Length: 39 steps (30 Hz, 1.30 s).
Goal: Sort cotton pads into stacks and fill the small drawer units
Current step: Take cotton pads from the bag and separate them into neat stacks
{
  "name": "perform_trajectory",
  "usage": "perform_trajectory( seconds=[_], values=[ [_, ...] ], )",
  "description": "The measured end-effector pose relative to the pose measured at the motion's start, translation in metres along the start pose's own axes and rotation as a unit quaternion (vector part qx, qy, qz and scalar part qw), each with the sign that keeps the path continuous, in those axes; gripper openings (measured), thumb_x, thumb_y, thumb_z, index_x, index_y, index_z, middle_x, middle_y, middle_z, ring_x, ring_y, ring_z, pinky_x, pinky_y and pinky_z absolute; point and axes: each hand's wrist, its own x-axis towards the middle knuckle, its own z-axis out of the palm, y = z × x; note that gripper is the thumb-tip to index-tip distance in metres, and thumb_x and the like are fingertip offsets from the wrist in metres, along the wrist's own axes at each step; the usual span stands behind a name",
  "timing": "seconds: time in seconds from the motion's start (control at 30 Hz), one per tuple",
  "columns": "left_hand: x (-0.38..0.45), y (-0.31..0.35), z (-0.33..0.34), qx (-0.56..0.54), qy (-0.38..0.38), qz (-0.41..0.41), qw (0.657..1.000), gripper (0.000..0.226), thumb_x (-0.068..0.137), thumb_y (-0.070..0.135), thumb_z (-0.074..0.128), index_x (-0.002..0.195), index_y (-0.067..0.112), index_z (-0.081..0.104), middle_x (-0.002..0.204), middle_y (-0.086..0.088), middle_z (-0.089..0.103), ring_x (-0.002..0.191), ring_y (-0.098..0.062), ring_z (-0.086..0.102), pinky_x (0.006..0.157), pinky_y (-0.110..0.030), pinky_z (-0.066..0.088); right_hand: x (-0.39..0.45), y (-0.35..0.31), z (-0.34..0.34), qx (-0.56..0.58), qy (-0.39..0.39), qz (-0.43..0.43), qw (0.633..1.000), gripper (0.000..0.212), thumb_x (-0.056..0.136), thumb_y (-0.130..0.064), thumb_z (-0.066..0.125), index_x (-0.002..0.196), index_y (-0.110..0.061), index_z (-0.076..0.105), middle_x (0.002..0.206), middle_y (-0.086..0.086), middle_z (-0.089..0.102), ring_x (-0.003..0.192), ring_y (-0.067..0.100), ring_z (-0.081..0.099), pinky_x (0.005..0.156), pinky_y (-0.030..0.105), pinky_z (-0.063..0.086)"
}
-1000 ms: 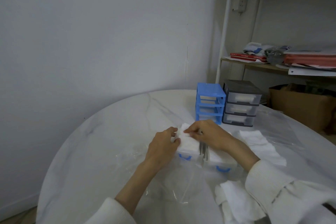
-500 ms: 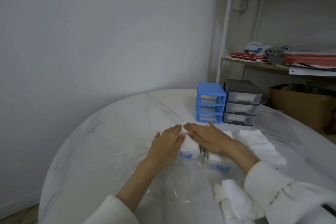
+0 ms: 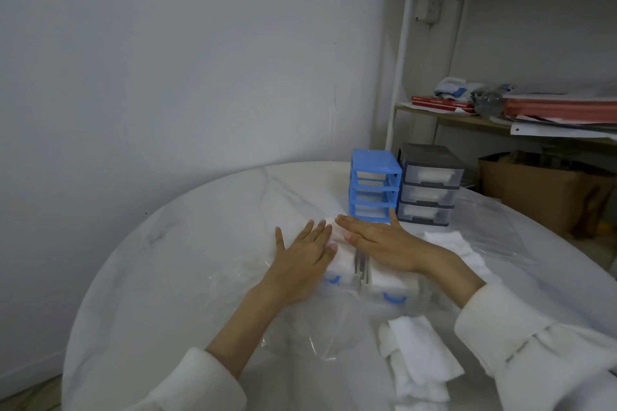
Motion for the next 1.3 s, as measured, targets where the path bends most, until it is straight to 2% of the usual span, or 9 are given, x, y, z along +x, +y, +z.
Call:
perform_trajectory(
  seconds=[0.1,0.2,0.27,0.37,0.57,0.7,0.83,1.0,1.3],
  values=[
    [0.000,0.003,-0.003,-0.059,0.059,0.028,0.996,0.047,0.103,0.031,0.027,0.149,0.020,0.021,0.157,0.008,0.013,0.144,-0.006,0.004,0.115,-0.045,-0.010,-0.016,-0.004,-0.007,0.024,0.021,-0.026,0.999,0.047,0.101,-0.042,0.021,0.148,-0.033,0.018,0.155,-0.015,0.013,0.143,0.004,0.010,0.117,0.043,-0.010],
    [-0.004,0.009,-0.007,-0.131,0.154,0.072,0.977,0.033,0.098,0.019,0.043,0.130,0.019,0.051,0.138,0.005,0.047,0.130,-0.013,0.037,0.112,-0.034,0.021,-0.035,-0.006,-0.013,0.051,0.065,-0.065,0.994,0.042,0.100,-0.038,0.033,0.141,-0.033,0.036,0.149,-0.014,0.034,0.135,0.005,0.031,0.116,0.035,0.015],
    [-0.010,0.018,-0.010,-0.159,0.175,0.094,0.967,0.026,0.096,0.013,0.046,0.117,0.017,0.061,0.121,0.003,0.058,0.114,-0.013,0.048,0.101,-0.030,0.034,-0.050,-0.006,-0.016,0.051,0.097,-0.073,0.991,0.035,0.098,-0.033,0.042,0.133,-0.029,0.049,0.137,-0.013,0.048,0.123,0.002,0.044,0.103,0.019,0.031],
    [-0.020,0.028,-0.013,-0.162,0.176,0.120,0.964,0.024,0.095,0.009,0.047,0.104,0.018,0.067,0.104,0.003,0.063,0.098,-0.009,0.050,0.088,-0.022,0.037,-0.070,-0.005,-0.018,0.049,0.125,-0.087,0.987,0.024,0.096,-0.023,0.049,0.118,-0.026,0.059,0.118,-0.015,0.059,0.101,-0.011,0.050,0.085,0.003,0.035],
    [-0.041,0.040,-0.008,-0.172,0.112,0.151,0.967,0.021,0.090,0.010,0.053,0.097,0.020,0.070,0.087,0.011,0.068,0.084,-0.003,0.059,0.080,-0.022,0.046,-0.109,0.001,-0.005,0.080,0.043,-0.090,0.992,0.012,0.091,-0.027,0.057,0.100,-0.032,0.064,0.100,-0.017,0.064,0.094,-0.003,0.056,0.084,0.018,0.046],
    [-0.054,0.047,0.001,-0.141,0.063,0.198,0.968,0.017,0.086,0.017,0.061,0.100,0.021,0.070,0.091,0.009,0.069,0.086,-0.003,0.059,0.083,-0.019,0.046,-0.128,0.008,0.010,0.093,0.014,-0.072,0.993,0.014,0.088,-0.039,0.060,0.102,-0.037,0.061,0.105,-0.022,0.061,0.099,-0.006,0.053,0.090,0.018,0.043],
    [-0.062,0.055,0.008,-0.051,0.045,0.230,0.971,0.025,0.084,0.027,0.065,0.108,0.022,0.067,0.103,0.012,0.068,0.095,-0.003,0.052,0.084,-0.002,0.025,-0.137,0.010,0.020,0.131,0.046,-0.073,0.988,0.009,0.087,-0.033,0.064,0.092,-0.039,0.059,0.097,-0.019,0.063,0.093,-0.003,0.055,0.089,0.020,0.045],
    [-0.062,0.060,0.016,-0.020,0.032,0.206,0.978,0.027,0.085,0.039,0.065,0.107,0.024,0.064,0.108,0.011,0.064,0.107,-0.005,0.052,0.113,-0.033,0.007,-0.141,0.012,0.025,0.178,0.079,-0.066,0.979,0.005,0.085,-0.028,0.067,0.084,-0.029,0.062,0.088,-0.014,0.064,0.087,0.003,0.059,0.086,0.028,0.049],
    [-0.058,0.056,0.013,-0.085,0.066,0.179,0.978,0.012,0.091,0.032,0.059,0.094,0.024,0.068,0.094,0.011,0.070,0.085,-0.004,0.056,0.104,-0.024,0.018,-0.141,0.019,0.028,0.226,0.143,-0.056,0.962,0.006,0.087,-0.022,0.065,0.090,-0.017,0.062,0.090,-0.008,0.066,0.085,0.004,0.060,0.084,0.025,0.049]
  ],
)
